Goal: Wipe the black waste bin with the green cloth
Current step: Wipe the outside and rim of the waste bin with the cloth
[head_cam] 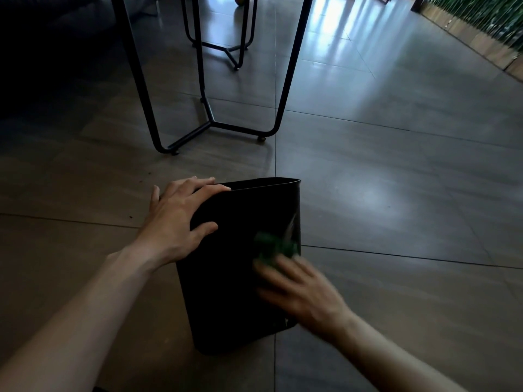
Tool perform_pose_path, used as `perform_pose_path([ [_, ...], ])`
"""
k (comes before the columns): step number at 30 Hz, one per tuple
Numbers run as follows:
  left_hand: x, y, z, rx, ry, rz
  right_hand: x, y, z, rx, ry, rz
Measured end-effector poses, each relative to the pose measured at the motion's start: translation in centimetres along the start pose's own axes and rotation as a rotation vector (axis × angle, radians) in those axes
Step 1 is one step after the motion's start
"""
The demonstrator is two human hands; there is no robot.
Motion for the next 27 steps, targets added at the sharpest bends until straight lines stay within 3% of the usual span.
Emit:
perform_pose_path([
  [4, 0.1, 0.1, 0.1, 0.001, 0.016, 0.0, 3.2, -2.1, -5.5, 0.186, 0.632, -0.202],
  [6, 0.2, 0.1, 0.2, 0.011, 0.003, -0.003, 2.5, -0.9, -3.5, 0.136, 0.613, -0.134],
  [10, 0.4, 0.3, 0.4, 0.02, -0.009, -0.011, -3.9, 2.5, 3.5, 0.016, 0.072, 0.136],
  [13, 0.6, 0.4, 0.6, 0.009, -0.01, -0.01, -4.5, 2.0, 3.6, 0.003, -0.107, 0.196],
  [15, 0.7, 0.3, 0.8, 0.009, -0.026, -0.01, -2.1, 0.7, 1.0, 0.032, -0.009, 0.126],
  [20, 0.6, 0.5, 0.6, 0.003, -0.01, -0.004, 4.4, -2.3, -5.3, 0.305, 0.762, -0.128],
  [23, 0.5, 0.4, 0.6, 0.005, -0.01, -0.016, 3.8, -1.6, -2.3, 0.248, 0.767, -0.088],
  [27, 0.5, 0.4, 0.3, 0.001, -0.009, -0.025, -2.7, 0.9, 5.6, 0.34, 0.784, 0.116],
])
Point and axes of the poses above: each hand's wrist, its own x-axis towards the middle knuckle, its own y-axis out of the palm, z = x × y, the point moved 3 cm from there along x, towards the middle knuckle, and after that the axes turned 3 degrees about z, right-handed, at the moved point
